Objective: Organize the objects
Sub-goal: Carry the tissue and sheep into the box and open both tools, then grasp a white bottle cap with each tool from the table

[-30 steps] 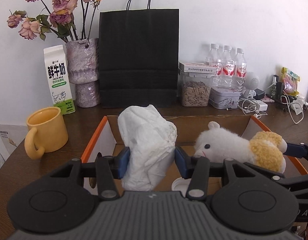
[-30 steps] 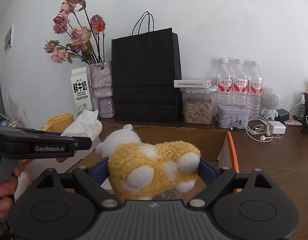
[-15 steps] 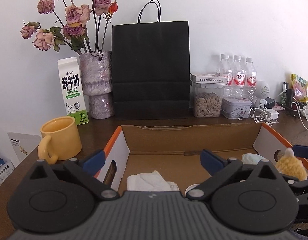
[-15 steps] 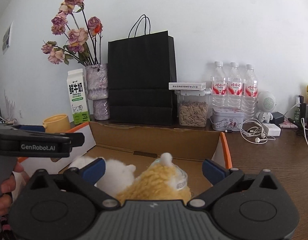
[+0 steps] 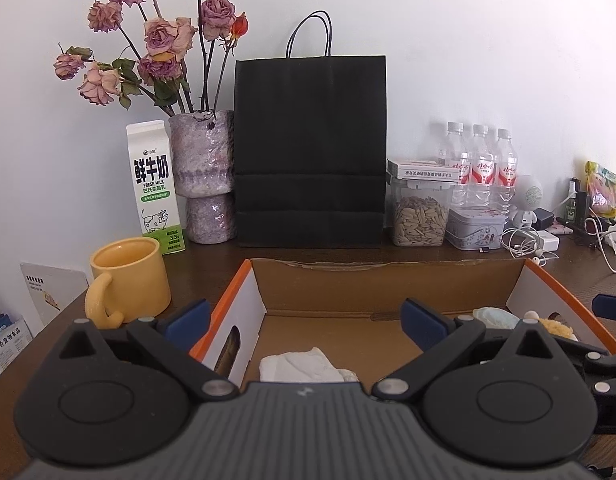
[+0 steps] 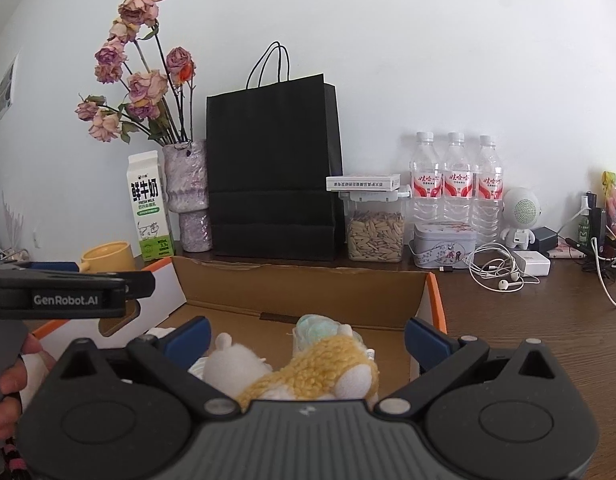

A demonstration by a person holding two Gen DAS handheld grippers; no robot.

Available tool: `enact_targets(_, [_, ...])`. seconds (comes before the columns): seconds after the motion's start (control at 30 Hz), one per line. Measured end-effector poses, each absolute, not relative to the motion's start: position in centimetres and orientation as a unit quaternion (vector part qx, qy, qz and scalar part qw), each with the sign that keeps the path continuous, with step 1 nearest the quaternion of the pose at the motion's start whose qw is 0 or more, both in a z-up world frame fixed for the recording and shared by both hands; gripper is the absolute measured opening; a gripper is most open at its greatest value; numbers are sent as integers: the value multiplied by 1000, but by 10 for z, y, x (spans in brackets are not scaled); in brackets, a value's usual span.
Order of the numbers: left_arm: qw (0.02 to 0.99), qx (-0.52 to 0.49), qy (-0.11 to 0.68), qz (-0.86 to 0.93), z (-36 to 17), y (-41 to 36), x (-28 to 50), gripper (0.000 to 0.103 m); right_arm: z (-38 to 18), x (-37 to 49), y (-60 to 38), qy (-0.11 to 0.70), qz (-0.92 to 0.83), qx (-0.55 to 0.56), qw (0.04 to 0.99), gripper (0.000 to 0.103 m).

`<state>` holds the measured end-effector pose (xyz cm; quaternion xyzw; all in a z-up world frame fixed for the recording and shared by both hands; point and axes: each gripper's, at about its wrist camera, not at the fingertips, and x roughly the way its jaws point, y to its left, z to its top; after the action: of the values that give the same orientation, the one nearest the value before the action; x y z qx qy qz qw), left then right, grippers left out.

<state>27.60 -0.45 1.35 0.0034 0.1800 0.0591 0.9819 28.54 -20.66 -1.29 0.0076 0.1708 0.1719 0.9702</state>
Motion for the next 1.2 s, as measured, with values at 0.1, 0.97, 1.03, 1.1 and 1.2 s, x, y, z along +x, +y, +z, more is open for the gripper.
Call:
enact_targets(0.1, [983,-2,175,58,17,-3,272,103,-10,283,-210,166,166,10,972,103])
enact_targets(0.97, [977,-1,204,64,45,35,180,103,13,195,-249,217,150,-33,964,103])
enact_targets(1.03, [974,-3,215,67,39,42,171,103,7,185,-255,227,145,-39,962,103])
enact_targets(1.1, [972,-6,226,70,33,49,162,103,0,176,-259,239,141,-43,960,103])
enact_targets(1.2, [968,-10,239,74,23,60,147,103,-12,163,-266,261,138,-50,954,103])
